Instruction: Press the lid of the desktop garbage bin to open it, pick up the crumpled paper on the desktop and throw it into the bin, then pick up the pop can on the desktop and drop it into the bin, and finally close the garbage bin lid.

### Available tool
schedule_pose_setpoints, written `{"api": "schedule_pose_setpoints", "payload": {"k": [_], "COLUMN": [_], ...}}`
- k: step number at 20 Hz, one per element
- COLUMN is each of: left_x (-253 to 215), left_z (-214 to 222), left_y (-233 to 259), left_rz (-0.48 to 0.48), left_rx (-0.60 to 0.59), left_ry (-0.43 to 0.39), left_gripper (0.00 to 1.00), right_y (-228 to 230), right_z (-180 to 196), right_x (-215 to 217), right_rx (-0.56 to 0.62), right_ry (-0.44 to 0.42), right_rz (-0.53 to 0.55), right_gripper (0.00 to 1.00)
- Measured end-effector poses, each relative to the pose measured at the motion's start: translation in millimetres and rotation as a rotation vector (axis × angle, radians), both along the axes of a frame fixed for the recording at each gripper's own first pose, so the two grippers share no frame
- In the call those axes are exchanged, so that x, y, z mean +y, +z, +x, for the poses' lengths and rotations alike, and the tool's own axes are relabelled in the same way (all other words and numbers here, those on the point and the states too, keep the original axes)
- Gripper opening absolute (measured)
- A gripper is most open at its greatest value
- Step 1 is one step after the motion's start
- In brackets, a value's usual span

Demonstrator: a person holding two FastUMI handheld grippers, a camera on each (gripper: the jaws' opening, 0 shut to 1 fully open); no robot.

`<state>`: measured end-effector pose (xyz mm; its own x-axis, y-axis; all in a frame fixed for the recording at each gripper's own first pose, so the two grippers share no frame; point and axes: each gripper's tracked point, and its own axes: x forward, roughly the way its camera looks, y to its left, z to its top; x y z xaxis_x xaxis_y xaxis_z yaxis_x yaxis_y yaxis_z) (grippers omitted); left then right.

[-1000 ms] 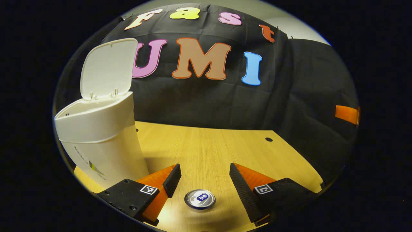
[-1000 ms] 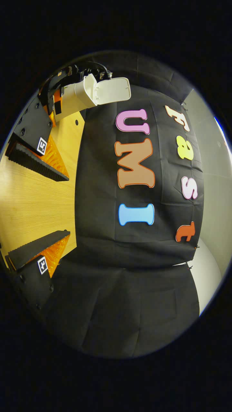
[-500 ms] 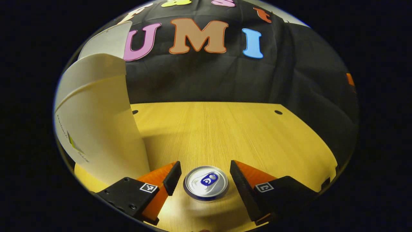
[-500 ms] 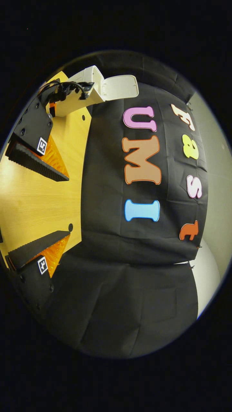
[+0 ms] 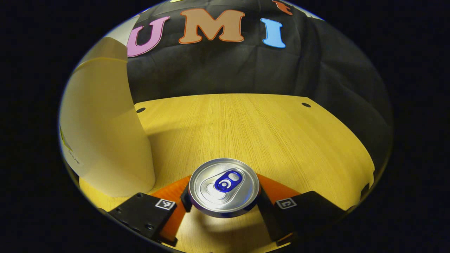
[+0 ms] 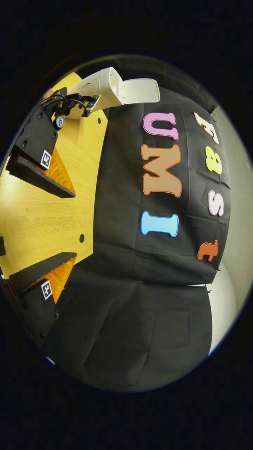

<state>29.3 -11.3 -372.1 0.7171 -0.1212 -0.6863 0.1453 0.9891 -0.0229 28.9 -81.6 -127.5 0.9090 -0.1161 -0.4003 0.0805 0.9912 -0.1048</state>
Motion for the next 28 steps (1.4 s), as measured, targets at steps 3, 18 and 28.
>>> {"api": "schedule_pose_setpoints", "payload": {"k": [3, 18, 28], "left_x": [0.1, -10.4, 83.2], "left_z": [2.7, 79.4, 105.3], "left_y": [9.6, 257.6, 367.1], "left_rz": [0.015, 0.013, 0.149], "left_rx": [-0.029, -0.588, -0.832], "left_ry": [-0.026, -0.083, 0.122], "left_gripper": [0.79, 0.77, 0.76], "right_y": [0.7, 2.2, -7.3], "right_z": [-1.2, 9.2, 12.4], "right_x": [0.9, 15.9, 11.9], "right_rx": [-0.008, -0.052, -0.044], "right_ry": [0.006, 0.051, 0.066], "right_rz": [-0.022, 0.057, 0.082], "right_gripper": [0.98, 0.98, 0.98]}}
